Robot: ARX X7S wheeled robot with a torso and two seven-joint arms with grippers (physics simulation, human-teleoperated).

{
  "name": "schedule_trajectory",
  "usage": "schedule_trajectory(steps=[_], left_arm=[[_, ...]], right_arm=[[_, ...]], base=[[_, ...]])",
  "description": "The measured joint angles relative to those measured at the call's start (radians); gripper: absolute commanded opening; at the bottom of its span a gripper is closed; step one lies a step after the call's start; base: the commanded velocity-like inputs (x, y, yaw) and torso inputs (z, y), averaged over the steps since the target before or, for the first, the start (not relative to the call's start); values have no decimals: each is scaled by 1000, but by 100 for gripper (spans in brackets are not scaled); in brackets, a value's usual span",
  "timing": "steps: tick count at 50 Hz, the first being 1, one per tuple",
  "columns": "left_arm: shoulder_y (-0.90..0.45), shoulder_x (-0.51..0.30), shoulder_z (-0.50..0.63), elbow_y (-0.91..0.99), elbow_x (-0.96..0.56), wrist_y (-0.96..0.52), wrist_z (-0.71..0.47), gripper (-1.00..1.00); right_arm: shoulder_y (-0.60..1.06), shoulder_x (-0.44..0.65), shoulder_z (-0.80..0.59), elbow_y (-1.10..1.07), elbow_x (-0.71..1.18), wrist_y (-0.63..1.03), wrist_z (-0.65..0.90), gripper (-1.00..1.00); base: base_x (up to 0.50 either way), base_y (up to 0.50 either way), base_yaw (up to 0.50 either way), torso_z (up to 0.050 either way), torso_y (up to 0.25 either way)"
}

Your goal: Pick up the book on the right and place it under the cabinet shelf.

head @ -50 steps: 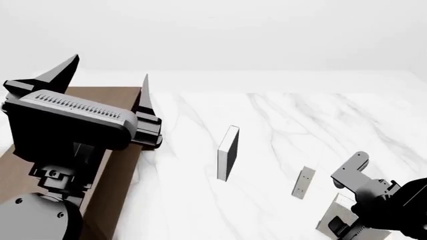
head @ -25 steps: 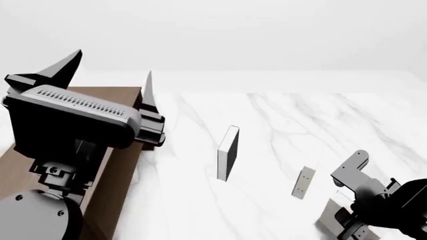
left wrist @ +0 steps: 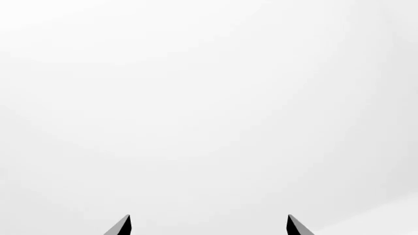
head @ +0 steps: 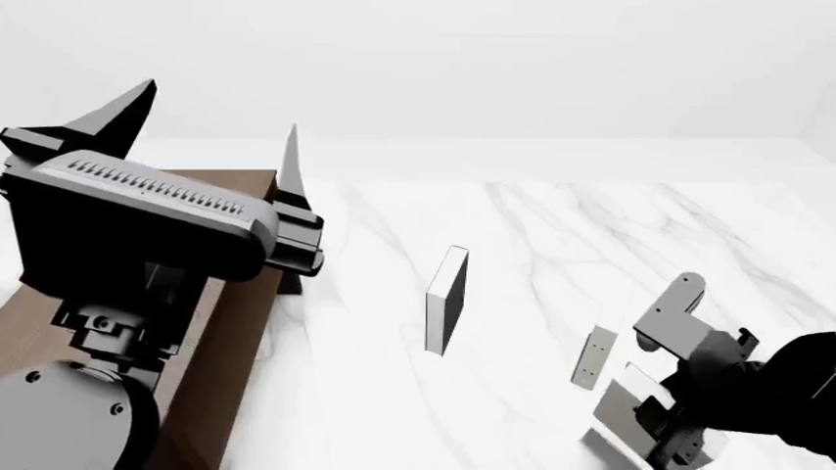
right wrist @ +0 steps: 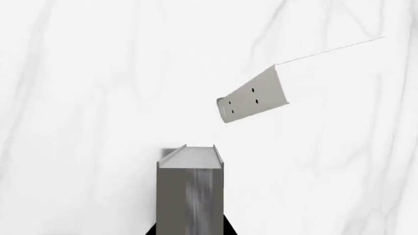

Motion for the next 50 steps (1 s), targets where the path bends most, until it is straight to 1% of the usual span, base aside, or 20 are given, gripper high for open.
schedule_trajectory(steps=[6, 9, 15, 22, 30, 41, 50], left_arm=[[-50, -10, 3, 16, -10, -32, -8, 100], [-88, -29, 3, 24, -48, -48, -36, 100], [-160, -100, 9, 35, -197, -47, -156, 100], [-225, -199, 38, 41, -368, -3, -307, 100], [-262, -283, 76, 40, -483, 55, -422, 100], [-267, -350, 111, 37, -548, 123, -498, 100], [-253, -382, 135, 31, -557, 171, -525, 100]], right_arm=[[55, 32, 25, -83, 32, 42, -14, -100], [79, 47, 40, -120, 50, 56, -17, -100], [111, 73, 81, -184, 98, 60, -10, -100], [126, 100, 129, -251, 167, 41, 10, -100], [141, 130, 193, -329, 277, 7, 36, -100], [129, 166, 274, -427, 430, -103, 88, -100], [44, 190, 317, -480, 514, -291, 138, -100]], base=[[0, 0, 0, 0, 2], [0, 0, 0, 0, 0], [0, 0, 0, 0, 2], [0, 0, 0, 0, 0], [0, 0, 0, 0, 1], [0, 0, 0, 0, 1], [0, 0, 0, 0, 0]])
